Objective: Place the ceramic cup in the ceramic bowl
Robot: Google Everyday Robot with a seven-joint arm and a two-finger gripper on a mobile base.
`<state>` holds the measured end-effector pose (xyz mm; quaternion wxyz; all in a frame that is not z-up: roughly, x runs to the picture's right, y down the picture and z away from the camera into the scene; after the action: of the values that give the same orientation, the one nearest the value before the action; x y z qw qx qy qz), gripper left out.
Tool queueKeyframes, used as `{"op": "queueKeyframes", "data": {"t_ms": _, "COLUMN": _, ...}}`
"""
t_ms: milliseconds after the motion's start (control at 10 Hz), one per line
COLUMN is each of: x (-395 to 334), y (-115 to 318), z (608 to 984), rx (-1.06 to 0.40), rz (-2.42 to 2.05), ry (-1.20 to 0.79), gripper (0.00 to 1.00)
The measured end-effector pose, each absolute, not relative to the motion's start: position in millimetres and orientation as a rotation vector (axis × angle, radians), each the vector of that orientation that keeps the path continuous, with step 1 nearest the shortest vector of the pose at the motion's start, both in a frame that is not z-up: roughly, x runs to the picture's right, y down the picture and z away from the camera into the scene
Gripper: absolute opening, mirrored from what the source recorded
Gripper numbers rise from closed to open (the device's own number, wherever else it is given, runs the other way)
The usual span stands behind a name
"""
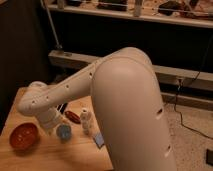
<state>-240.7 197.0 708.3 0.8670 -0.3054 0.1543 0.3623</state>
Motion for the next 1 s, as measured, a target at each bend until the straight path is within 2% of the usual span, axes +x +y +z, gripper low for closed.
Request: {"op": "queueKeyframes", "data": {"t_ms": 1000, "x": -248.7, "y": 219.3, "z": 719.7, "rx": -0.744, "rz": 0.625, "ry": 0.374, "gripper": 0.65}}
